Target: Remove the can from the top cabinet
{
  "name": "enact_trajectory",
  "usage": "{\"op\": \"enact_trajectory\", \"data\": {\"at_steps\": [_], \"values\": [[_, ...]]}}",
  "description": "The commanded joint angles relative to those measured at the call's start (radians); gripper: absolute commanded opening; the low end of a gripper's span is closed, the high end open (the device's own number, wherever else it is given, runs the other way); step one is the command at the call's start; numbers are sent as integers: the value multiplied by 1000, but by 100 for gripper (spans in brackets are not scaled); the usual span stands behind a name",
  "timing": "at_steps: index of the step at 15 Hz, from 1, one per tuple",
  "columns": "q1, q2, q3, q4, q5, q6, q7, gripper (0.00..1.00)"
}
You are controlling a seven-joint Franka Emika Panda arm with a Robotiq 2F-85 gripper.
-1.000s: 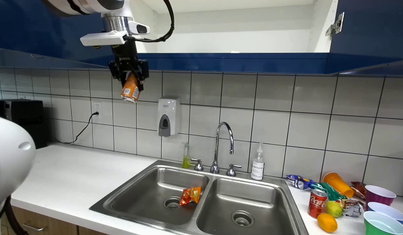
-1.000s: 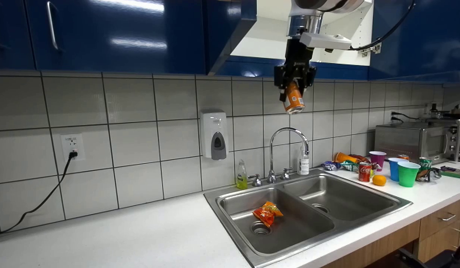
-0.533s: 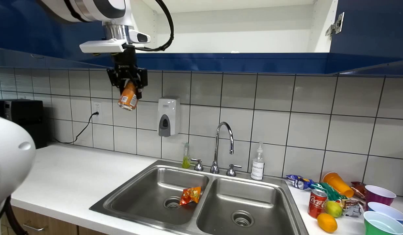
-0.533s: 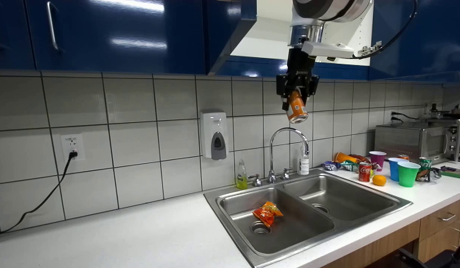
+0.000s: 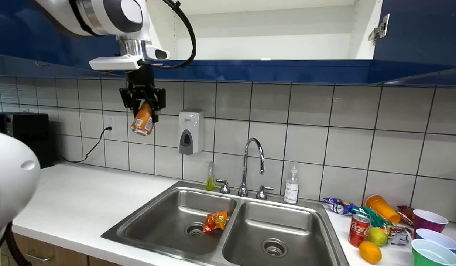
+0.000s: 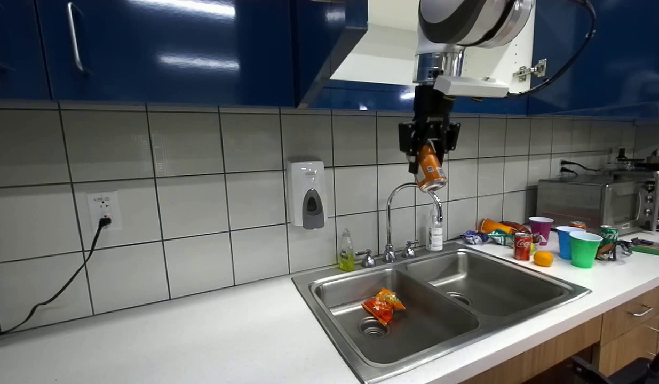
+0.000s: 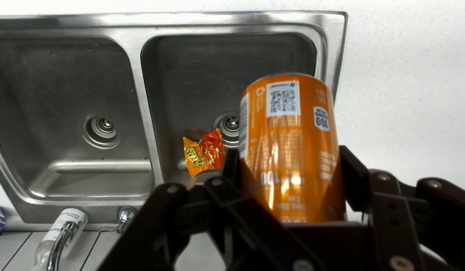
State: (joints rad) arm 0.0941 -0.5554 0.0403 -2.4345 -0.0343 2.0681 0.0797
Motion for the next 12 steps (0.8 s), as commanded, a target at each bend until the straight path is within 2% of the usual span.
{"op": "enact_trajectory", "data": {"at_steps": [1, 12], "values": [[-16, 16, 14, -23, 8, 39, -4, 39], [-23, 195, 4, -97, -4, 260, -23, 39]]}}
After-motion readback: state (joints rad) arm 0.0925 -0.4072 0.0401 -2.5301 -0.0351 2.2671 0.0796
